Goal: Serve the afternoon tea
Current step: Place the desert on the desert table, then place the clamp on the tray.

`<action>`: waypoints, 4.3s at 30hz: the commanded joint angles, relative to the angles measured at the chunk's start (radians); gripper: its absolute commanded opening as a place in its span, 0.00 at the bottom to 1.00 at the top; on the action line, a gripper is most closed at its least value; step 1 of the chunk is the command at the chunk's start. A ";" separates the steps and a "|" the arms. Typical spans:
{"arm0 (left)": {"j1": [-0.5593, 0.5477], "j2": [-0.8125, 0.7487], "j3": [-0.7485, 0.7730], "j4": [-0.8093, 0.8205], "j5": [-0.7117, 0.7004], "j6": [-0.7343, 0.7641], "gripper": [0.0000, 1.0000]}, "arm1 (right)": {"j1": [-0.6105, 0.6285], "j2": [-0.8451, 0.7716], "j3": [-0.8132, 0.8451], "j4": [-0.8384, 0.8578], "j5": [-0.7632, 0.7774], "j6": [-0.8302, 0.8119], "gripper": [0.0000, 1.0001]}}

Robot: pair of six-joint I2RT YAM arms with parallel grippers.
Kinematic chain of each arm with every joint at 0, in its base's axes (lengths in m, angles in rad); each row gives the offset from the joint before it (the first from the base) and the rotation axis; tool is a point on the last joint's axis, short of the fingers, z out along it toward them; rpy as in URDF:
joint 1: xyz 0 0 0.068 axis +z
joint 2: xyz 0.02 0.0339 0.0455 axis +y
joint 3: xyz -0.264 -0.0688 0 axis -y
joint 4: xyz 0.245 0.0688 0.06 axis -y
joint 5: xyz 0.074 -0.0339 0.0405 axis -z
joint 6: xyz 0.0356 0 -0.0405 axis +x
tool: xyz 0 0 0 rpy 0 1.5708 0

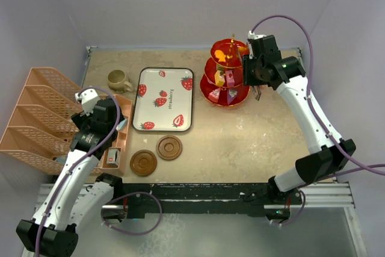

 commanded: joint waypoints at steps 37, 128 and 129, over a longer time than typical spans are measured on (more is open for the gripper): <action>0.000 -0.015 0.008 0.041 0.004 0.007 0.99 | -0.004 -0.070 0.046 -0.008 -0.002 0.022 0.43; 0.000 -0.115 0.031 0.003 -0.074 -0.014 0.99 | 0.520 0.468 -0.114 0.718 -0.067 0.483 0.39; 0.000 -0.115 0.030 0.003 -0.074 -0.014 0.99 | 0.516 0.477 -0.119 0.740 -0.062 0.497 0.39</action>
